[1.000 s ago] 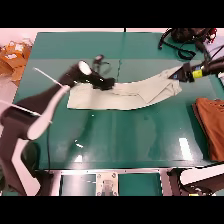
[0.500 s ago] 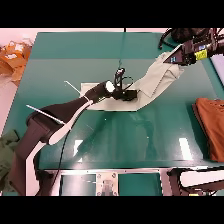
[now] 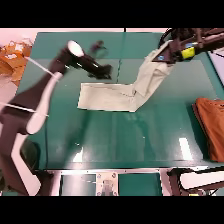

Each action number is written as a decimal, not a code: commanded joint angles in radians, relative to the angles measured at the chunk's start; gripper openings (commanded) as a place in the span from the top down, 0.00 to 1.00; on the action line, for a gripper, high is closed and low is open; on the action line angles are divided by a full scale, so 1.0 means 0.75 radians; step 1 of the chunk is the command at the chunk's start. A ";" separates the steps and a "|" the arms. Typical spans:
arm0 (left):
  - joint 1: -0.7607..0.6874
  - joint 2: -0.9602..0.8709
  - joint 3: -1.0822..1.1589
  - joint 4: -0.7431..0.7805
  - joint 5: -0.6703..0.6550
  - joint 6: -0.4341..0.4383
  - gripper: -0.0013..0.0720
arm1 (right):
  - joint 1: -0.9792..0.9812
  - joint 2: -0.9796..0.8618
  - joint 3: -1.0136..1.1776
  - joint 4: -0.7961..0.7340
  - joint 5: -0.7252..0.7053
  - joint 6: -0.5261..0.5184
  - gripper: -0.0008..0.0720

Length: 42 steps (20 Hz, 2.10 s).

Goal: Fold the shirts.

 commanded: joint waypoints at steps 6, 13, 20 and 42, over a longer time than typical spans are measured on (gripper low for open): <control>0.471 0.261 0.060 0.049 -0.208 0.078 0.96 | 0.725 -0.288 -0.093 0.000 -0.757 0.103 0.95; 0.538 0.267 0.060 0.050 -0.298 0.126 0.96 | 0.931 -0.549 -0.084 0.120 -1.250 0.172 0.27; 0.538 0.268 0.033 0.049 -0.312 0.124 0.96 | 0.264 -0.288 -0.140 -0.034 -0.605 0.187 0.27; 0.538 0.267 -0.063 0.045 -0.314 0.125 0.96 | 0.371 -0.320 -0.682 0.250 -0.698 -0.083 0.88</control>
